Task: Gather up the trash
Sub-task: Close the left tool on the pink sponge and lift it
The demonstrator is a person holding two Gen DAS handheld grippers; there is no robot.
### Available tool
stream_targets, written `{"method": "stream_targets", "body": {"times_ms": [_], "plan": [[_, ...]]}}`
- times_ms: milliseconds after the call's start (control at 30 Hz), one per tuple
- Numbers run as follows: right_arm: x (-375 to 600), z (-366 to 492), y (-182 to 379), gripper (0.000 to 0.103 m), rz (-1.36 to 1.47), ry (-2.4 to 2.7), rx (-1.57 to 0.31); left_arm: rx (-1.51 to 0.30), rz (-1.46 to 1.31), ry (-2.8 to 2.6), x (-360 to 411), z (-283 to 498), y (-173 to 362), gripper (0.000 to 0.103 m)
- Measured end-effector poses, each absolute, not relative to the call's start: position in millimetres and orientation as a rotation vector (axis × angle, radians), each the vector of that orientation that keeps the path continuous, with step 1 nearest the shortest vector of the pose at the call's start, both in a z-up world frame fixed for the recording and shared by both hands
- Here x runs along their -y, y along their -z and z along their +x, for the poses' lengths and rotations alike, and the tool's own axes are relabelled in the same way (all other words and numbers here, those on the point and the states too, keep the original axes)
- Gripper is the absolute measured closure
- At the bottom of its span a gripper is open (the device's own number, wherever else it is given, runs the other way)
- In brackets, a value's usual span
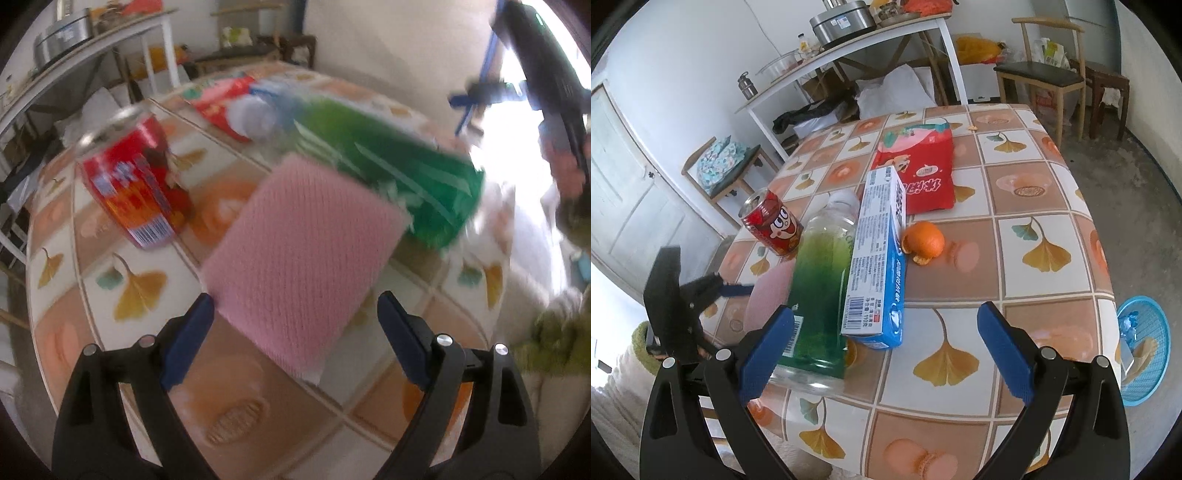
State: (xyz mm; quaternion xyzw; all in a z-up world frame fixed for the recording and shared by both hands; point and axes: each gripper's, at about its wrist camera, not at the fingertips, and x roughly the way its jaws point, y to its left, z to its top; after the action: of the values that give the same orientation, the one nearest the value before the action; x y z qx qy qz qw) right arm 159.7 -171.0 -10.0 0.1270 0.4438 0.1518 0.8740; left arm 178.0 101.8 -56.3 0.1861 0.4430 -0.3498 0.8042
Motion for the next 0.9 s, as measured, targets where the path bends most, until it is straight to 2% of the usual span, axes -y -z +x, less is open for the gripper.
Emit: {"method": "stream_targets", "body": {"times_ms": [167, 333, 500, 733, 900], "plan": [[171.2, 159.5, 9.8, 0.007, 0.267, -0.316, -0.926, -0.939, 0.408, 0.715, -101.6, 165.0, 57.0, 0.017], [170.8, 156.4, 8.0, 0.007, 0.263, -0.312, -0.92, -0.853, 0.418, 0.696, -105.3, 159.4, 39.0, 0.017], [170.0, 154.7, 9.0, 0.007, 0.265, -0.309, -0.921, -0.815, 0.525, 0.782, -91.8, 164.5, 30.3, 0.012], [170.9, 155.5, 14.3, 0.007, 0.275, -0.307, -0.932, -0.921, 0.634, 0.87, -72.8, 186.9, 51.5, 0.012], [174.7, 155.6, 16.3, 0.007, 0.285, -0.3, -0.932, -0.954, 0.583, 0.829, -75.5, 192.7, 55.7, 0.012]]}}
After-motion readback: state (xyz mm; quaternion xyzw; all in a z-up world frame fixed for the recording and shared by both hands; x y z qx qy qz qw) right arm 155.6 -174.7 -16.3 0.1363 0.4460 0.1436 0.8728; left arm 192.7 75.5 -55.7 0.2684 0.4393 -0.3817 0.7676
